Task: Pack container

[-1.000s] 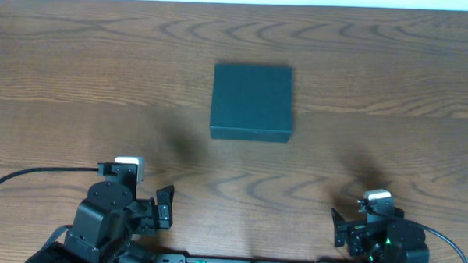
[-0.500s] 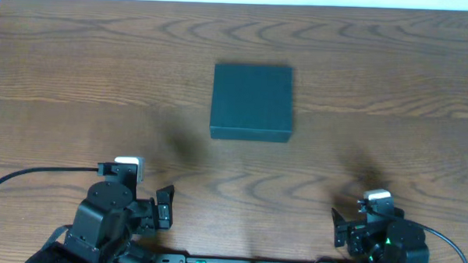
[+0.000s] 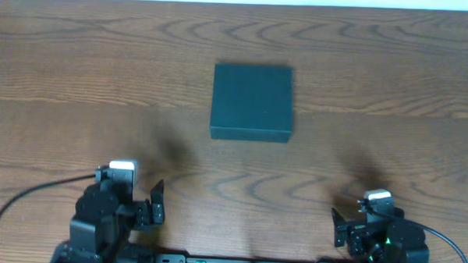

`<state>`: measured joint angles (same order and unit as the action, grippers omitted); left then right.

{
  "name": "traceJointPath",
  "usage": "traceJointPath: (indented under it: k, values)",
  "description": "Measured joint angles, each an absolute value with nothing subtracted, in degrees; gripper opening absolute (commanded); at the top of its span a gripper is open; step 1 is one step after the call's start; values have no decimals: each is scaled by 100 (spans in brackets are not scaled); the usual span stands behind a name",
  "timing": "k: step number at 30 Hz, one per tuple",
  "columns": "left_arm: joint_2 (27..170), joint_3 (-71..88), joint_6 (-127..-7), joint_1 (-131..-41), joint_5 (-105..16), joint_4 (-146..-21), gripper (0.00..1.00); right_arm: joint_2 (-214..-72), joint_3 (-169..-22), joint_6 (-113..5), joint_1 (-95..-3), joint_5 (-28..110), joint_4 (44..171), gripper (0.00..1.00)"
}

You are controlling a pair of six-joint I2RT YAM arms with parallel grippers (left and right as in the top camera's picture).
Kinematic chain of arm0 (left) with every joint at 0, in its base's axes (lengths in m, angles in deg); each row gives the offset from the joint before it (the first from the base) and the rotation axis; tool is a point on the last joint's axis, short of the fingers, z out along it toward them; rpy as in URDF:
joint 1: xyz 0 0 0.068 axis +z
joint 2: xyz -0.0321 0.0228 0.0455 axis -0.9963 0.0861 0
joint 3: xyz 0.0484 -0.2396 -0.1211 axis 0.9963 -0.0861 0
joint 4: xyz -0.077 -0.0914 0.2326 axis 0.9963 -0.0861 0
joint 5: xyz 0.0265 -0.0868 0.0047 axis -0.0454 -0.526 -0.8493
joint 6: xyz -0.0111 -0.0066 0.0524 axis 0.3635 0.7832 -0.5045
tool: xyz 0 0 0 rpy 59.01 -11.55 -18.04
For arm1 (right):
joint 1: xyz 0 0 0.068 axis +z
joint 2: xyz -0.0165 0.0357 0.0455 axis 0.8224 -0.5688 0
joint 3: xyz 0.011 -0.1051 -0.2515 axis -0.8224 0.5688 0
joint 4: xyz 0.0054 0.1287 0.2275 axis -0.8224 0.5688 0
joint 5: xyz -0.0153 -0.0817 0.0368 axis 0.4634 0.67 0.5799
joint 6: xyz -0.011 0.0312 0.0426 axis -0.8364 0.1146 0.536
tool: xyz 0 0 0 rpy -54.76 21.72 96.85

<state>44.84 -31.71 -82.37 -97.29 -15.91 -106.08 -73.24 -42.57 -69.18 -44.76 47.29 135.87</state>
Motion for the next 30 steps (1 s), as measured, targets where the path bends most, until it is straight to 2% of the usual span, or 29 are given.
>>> traceJointPath:
  k: [12,30]
  values:
    - [2849,-4671,-8255,-9502,-1694,-10593,96,-7316,-4255,-6918,-4476,4734,13587,99]
    - [2792,-4964,-8384,-9502,-1626,-10910,96,-7316,-4255,-6918,-4476,4736,13587,99]
